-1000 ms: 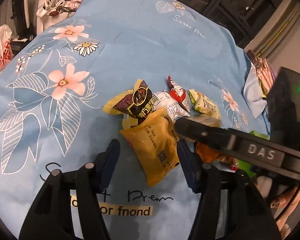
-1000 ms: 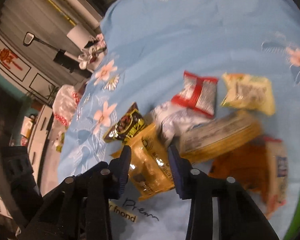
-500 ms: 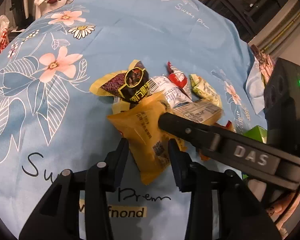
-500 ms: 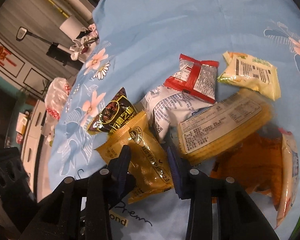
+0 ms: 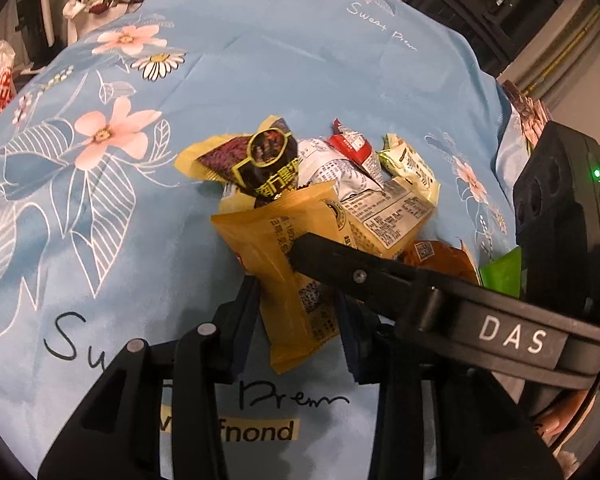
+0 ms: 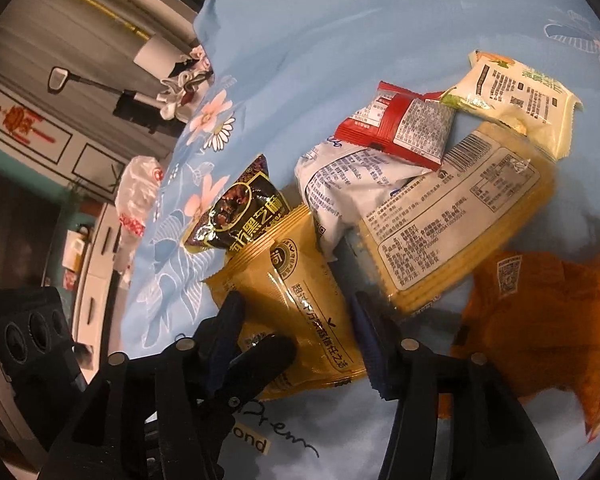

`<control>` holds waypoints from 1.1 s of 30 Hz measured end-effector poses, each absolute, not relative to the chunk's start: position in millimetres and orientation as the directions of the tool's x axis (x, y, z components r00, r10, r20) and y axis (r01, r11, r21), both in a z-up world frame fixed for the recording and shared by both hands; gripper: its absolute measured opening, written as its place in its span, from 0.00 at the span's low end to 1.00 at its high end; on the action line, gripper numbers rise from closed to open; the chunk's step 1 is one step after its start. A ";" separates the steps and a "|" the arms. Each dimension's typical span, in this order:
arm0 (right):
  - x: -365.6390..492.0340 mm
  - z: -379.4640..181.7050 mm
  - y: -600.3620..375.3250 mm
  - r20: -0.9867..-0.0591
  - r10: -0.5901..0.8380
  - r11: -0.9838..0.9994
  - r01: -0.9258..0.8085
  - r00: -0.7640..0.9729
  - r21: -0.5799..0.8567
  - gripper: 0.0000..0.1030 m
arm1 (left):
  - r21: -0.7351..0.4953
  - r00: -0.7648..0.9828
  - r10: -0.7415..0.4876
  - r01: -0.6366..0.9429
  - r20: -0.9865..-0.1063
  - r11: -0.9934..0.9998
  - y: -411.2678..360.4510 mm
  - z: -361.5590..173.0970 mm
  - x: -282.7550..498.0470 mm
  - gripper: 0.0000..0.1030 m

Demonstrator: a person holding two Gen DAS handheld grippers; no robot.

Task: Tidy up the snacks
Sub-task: 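Close the right gripper on the yellow cookie bag and lift it, then carry the yellow bag over the green box and open the right gripper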

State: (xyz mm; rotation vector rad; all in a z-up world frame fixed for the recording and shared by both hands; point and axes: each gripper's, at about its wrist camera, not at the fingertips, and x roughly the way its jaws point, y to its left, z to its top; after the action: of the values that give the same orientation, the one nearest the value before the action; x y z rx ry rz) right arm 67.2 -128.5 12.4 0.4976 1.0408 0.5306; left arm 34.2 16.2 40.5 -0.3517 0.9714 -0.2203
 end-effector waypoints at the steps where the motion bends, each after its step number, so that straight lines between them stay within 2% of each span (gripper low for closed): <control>1: 66.3 13.0 -129.3 -0.661 0.632 0.763 -0.175 0.405 0.622 0.54 | -0.380 0.554 -0.332 0.032 -0.763 0.925 15.5 42.0 34.3 0.35; 14: 45.2 39.4 -136.6 -0.630 0.592 0.783 -0.174 0.503 0.597 0.54 | -0.388 0.625 -0.382 0.134 -0.681 0.912 11.2 64.3 23.7 0.36; 33: -12.4 76.6 -171.4 -0.552 0.432 0.841 -0.096 0.713 0.533 0.54 | -0.367 0.652 -0.533 0.388 -0.539 0.846 -21.6 92.4 -3.1 0.36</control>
State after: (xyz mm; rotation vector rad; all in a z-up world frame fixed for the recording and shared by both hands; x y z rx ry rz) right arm -12.4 -171.4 76.6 0.4985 0.7232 0.3063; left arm -3.1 -21.6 92.4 -0.2272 0.6820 -0.5275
